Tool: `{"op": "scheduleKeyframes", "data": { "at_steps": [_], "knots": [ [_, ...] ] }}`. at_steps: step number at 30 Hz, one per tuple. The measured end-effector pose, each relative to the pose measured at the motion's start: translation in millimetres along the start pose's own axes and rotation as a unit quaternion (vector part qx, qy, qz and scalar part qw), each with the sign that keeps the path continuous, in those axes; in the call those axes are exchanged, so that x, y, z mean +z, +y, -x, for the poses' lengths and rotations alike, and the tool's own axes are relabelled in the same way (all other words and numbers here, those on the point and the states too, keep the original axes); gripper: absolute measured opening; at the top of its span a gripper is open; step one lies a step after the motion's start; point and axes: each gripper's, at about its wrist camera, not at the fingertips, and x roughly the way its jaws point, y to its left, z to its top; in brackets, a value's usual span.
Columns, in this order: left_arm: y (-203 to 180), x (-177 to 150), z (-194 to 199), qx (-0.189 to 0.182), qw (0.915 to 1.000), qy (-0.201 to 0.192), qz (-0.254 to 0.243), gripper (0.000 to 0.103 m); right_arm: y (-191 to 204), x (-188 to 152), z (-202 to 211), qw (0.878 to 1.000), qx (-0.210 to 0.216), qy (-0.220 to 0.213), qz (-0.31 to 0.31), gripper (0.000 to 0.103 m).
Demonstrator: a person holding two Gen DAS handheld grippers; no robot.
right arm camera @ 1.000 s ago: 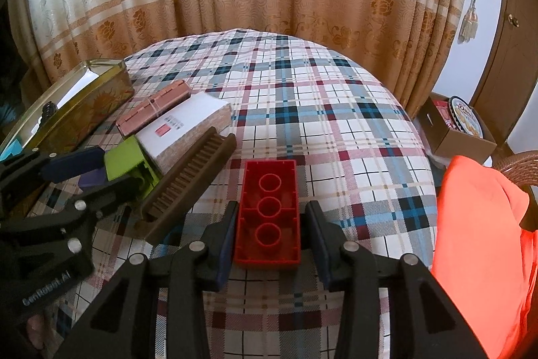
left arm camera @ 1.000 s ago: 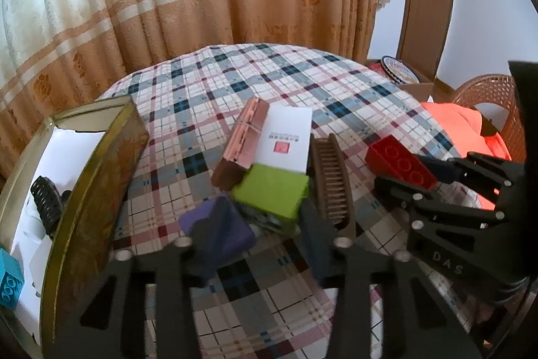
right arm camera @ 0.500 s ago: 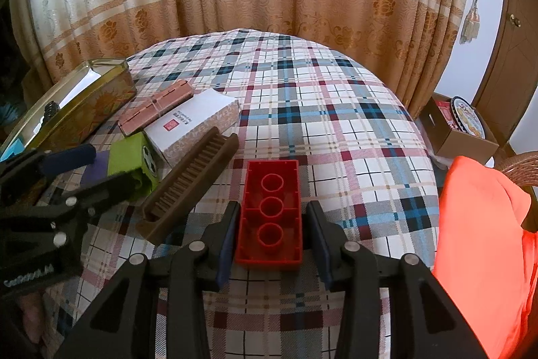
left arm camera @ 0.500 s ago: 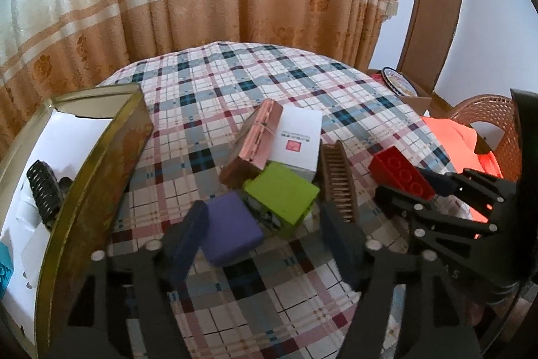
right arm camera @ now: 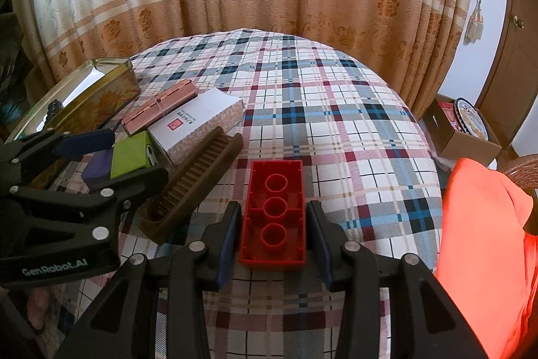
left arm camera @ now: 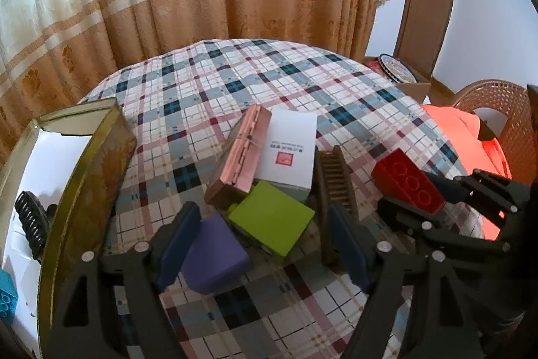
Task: Organize rigid objects
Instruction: 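Grasp the red brick with the right tool while the left tool reaches the lime-green box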
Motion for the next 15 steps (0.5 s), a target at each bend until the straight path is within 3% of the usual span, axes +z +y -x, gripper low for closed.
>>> {"op": "scheduleKeyframes", "data": {
  "at_steps": [1, 3, 5, 15],
  "knots": [
    [-2, -1, 1, 0.004, 1.0, -0.002, -0.003, 0.074, 0, 0, 0, 1.0, -0.001, 0.0, 0.001, 0.044],
    [-6, -3, 5, -0.001, 0.9999, -0.008, -0.015, 0.058, 0, 0, 0, 1.0, 0.001, 0.0, -0.001, 0.044],
    [-7, -4, 7, -0.001, 0.9997, -0.01, -0.021, 0.051, 0, -1, 0, 1.0, 0.0, -0.001, 0.0, 0.044],
    [1, -7, 12, -0.029, 0.9994, -0.017, -0.004, 0.05, 1, -1, 1, 1.0, 0.002, -0.002, -0.003, 0.043]
  ]
}}
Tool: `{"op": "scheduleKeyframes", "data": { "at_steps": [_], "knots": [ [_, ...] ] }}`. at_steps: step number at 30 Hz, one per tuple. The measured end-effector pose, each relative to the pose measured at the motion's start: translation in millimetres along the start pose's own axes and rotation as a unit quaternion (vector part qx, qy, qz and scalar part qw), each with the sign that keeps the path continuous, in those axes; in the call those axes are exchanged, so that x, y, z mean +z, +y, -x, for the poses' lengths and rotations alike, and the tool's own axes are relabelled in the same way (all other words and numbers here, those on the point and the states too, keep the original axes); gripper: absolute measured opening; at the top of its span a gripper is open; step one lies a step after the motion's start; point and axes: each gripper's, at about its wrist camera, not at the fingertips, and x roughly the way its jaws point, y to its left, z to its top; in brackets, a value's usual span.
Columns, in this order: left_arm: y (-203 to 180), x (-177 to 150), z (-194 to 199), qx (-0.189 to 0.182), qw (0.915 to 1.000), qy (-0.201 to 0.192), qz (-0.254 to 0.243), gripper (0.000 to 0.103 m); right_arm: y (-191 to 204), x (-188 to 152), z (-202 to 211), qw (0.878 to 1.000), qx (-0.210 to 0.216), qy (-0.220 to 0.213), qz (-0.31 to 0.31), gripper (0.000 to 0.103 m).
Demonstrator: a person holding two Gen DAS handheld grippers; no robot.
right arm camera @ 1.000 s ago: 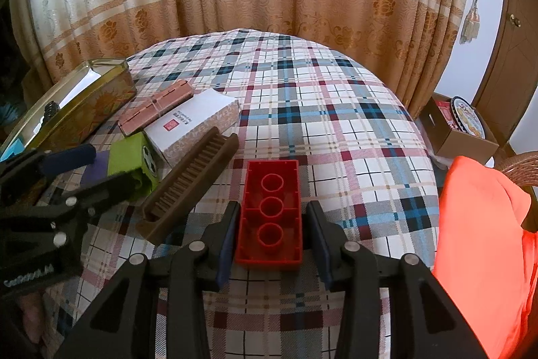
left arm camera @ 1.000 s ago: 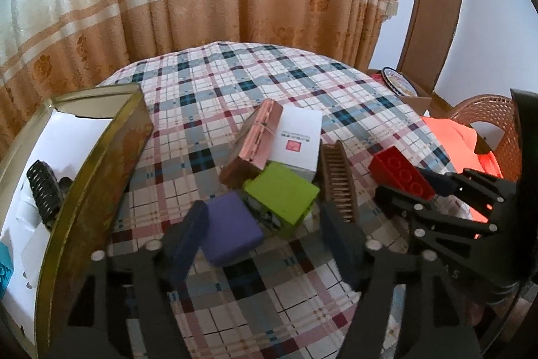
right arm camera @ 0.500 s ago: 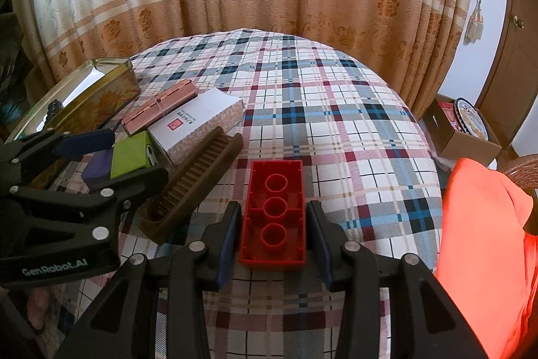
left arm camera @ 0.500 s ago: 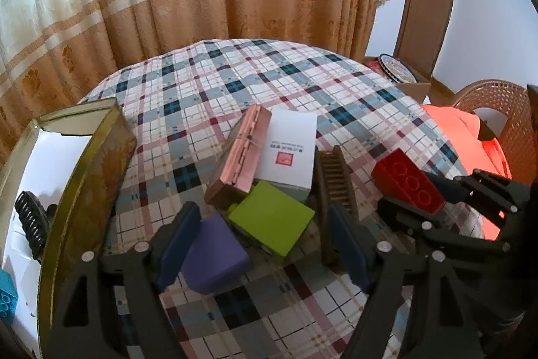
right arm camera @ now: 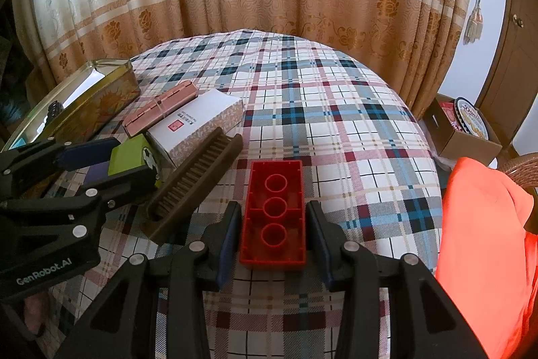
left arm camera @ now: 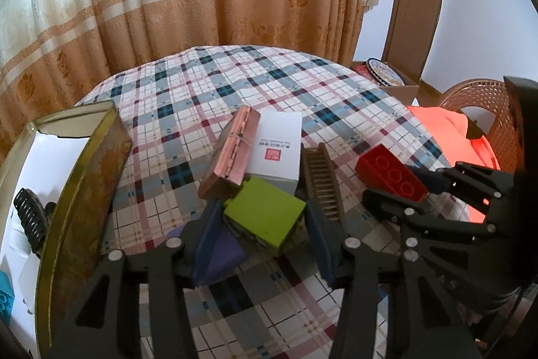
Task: Organize rigid objects
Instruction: 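Grasp the red brick with the right tool while the left tool reaches the lime-green box, then grasp and lift the lime-green box with the left tool while the right tool holds the red brick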
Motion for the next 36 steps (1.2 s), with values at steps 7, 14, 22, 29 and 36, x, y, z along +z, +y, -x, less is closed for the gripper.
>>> {"op": "scheduleKeyframes", "data": {
  "at_steps": [7, 14, 22, 29, 36],
  "knots": [
    [3, -2, 8, 0.0, 0.9998, -0.02, 0.01, 0.05, -1, -1, 1, 1.0, 0.001, -0.004, 0.0, 0.035],
    [3, -6, 12, 0.014, 0.9995, -0.025, 0.011, 0.05, 0, -1, 3, 1.0, -0.005, -0.008, 0.008, 0.035],
    [6, -7, 15, 0.023, 0.9991, -0.032, 0.018, 0.05, 1, -1, 6, 1.0, -0.012, -0.02, 0.011, 0.035],
    [8, -9, 18, 0.027, 0.9987, -0.036, 0.023, 0.05, 4, -2, 9, 0.999, -0.017, -0.032, 0.02, 0.035],
    [12, -10, 19, 0.029, 0.9983, -0.037, 0.034, 0.05, 4, -2, 10, 0.999, -0.019, -0.04, 0.022, 0.035]
  ]
}}
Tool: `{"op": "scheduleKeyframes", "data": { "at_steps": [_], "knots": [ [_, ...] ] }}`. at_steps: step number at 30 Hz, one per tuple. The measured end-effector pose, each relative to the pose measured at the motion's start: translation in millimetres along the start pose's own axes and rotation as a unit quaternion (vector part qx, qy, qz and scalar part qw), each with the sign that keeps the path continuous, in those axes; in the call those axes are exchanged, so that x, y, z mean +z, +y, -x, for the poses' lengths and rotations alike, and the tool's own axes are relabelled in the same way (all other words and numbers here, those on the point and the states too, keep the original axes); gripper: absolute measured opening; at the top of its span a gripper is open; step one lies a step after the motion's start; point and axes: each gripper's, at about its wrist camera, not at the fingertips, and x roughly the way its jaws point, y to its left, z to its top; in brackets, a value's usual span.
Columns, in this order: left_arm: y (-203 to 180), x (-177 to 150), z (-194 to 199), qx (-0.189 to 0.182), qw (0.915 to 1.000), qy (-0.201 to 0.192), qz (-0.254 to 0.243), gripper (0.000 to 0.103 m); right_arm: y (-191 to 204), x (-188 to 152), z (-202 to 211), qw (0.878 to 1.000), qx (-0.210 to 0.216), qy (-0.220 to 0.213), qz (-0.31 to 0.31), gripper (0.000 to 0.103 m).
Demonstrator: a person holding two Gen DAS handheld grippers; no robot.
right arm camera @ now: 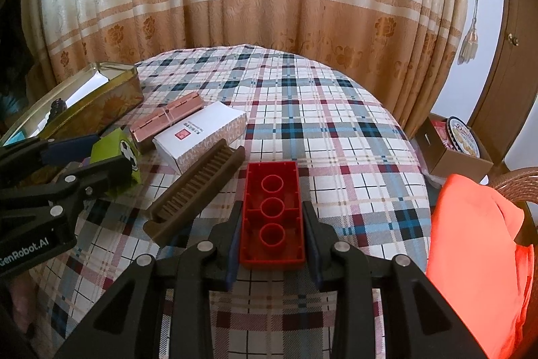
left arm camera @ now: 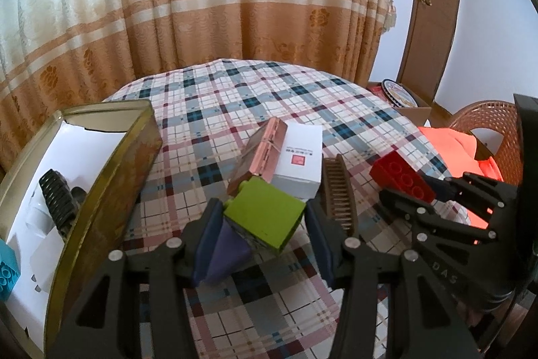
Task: Organize rigid objects
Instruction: 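Grasp and lift the lime-green box with the left tool while the right tool holds the red brick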
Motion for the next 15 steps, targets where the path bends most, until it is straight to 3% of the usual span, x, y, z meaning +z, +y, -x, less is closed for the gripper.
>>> {"op": "scheduleKeyframes", "data": {
  "at_steps": [15],
  "knots": [
    [3.5, -0.3, 2.8, 0.007, 0.9999, -0.008, 0.008, 0.05, 0.9, -1.8, 4.2, 1.0, 0.005, -0.015, 0.002, 0.035]
  ]
}}
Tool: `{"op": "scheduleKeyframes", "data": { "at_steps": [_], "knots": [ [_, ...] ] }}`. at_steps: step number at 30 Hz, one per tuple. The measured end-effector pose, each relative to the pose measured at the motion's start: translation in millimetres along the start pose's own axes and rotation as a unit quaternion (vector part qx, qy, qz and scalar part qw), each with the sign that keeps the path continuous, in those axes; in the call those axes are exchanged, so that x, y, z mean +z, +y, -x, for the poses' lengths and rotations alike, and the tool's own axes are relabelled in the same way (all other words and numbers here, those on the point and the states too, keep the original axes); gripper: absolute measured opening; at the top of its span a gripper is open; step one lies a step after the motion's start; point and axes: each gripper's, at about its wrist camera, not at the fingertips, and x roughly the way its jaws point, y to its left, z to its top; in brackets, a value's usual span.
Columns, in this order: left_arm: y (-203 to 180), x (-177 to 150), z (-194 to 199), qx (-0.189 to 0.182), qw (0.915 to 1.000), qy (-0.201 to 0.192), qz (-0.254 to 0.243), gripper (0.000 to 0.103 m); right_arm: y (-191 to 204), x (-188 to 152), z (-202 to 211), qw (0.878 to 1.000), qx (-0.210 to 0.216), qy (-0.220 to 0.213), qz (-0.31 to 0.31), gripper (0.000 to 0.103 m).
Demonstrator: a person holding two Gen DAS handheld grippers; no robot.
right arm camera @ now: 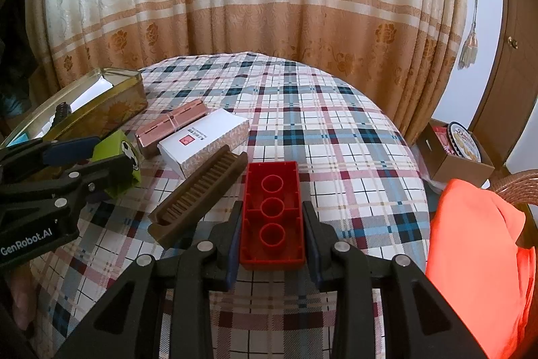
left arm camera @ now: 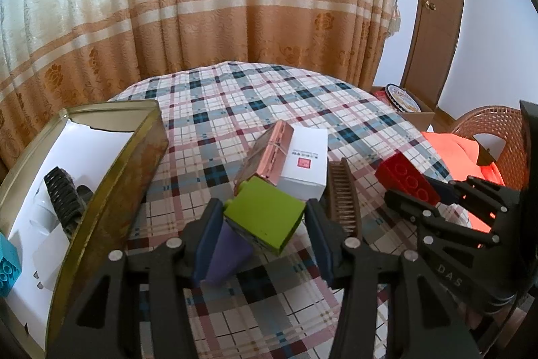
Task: Organize rigid objects
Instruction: 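Grasp and lift the lime-green box with the left tool while the right tool holds the red brick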
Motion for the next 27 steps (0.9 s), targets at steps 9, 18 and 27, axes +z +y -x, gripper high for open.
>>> {"op": "scheduleKeyframes", "data": {
  "at_steps": [9, 18, 27],
  "knots": [
    [1.3, 0.4, 1.0, 0.001, 1.0, -0.005, 0.003, 0.05, -0.5, -0.4, 3.6, 1.0, 0.001, -0.011, 0.001, 0.035],
    [1.3, 0.6, 3.7, 0.004, 0.9999, -0.011, 0.003, 0.05, 1.0, -0.9, 7.6, 1.0, 0.001, -0.025, 0.005, 0.035],
    [1.4, 1.2, 4.3, 0.006, 0.9999, -0.014, 0.004, 0.05, 1.3, -1.6, 8.7, 1.0, 0.004, -0.03, 0.006, 0.035]
  ]
}}
